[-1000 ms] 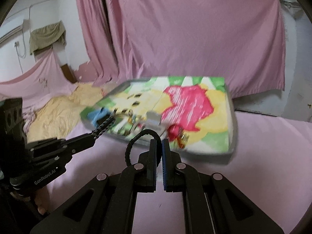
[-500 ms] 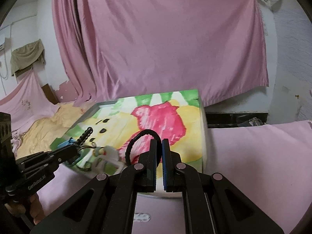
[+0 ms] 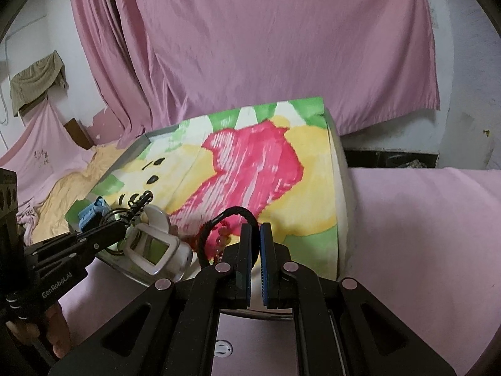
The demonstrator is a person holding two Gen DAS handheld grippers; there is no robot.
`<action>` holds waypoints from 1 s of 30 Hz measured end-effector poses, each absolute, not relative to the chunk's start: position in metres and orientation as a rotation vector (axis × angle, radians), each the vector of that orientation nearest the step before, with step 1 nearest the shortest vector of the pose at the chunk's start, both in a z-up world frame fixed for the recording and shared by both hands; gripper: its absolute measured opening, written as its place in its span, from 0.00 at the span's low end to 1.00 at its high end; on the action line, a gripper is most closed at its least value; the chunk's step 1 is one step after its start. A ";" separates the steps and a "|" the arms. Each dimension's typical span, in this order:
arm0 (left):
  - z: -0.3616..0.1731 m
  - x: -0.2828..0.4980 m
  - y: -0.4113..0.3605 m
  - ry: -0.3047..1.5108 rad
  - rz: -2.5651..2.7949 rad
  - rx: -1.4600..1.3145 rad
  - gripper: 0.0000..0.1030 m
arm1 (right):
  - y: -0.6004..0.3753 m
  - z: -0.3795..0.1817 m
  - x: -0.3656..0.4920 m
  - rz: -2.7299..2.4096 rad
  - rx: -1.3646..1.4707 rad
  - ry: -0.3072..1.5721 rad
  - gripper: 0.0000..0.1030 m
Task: Organize jewelry
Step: 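Carry the bead chain with the left gripper while the right gripper carries the hair tie into the tray, then open the left gripper to drop the bead chain while the right gripper releases the hair tie in the tray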
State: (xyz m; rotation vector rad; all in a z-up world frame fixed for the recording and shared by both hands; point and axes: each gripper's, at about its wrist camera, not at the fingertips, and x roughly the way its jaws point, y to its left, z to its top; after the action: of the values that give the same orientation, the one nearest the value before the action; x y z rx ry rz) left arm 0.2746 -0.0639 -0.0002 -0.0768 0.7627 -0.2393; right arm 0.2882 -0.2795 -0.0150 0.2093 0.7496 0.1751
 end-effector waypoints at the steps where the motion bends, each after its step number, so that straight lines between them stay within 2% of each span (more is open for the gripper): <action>1: -0.002 0.275 -0.064 0.769 -0.243 -0.081 0.02 | -0.279 -0.016 0.288 0.174 0.210 0.750 0.05; 12: -0.004 0.277 -0.063 0.785 -0.252 -0.096 0.02 | -0.276 -0.018 0.291 0.176 0.185 0.774 0.08; 15: -0.004 0.276 -0.063 0.782 -0.248 -0.093 0.03 | -0.274 -0.017 0.290 0.177 0.173 0.772 0.15; 16: -0.004 0.276 -0.063 0.781 -0.247 -0.091 0.03 | -0.274 -0.017 0.289 0.172 0.168 0.770 0.24; 17: -0.004 0.275 -0.063 0.781 -0.246 -0.090 0.03 | -0.274 -0.017 0.288 0.167 0.170 0.769 0.38; 18: -0.004 0.275 -0.063 0.783 -0.245 -0.088 0.03 | -0.276 -0.016 0.288 0.170 0.176 0.765 0.41; 26: 0.001 0.270 -0.062 0.766 -0.235 -0.084 0.03 | -0.283 -0.007 0.274 0.147 0.189 0.699 0.41; 30: 0.006 0.264 -0.062 0.742 -0.239 -0.081 0.07 | -0.288 0.000 0.262 0.134 0.193 0.653 0.53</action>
State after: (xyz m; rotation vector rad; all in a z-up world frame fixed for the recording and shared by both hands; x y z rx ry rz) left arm 0.2641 -0.0621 0.0060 -0.0811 0.7416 -0.2390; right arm 0.2622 -0.2877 -0.0003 0.1934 0.6534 0.1340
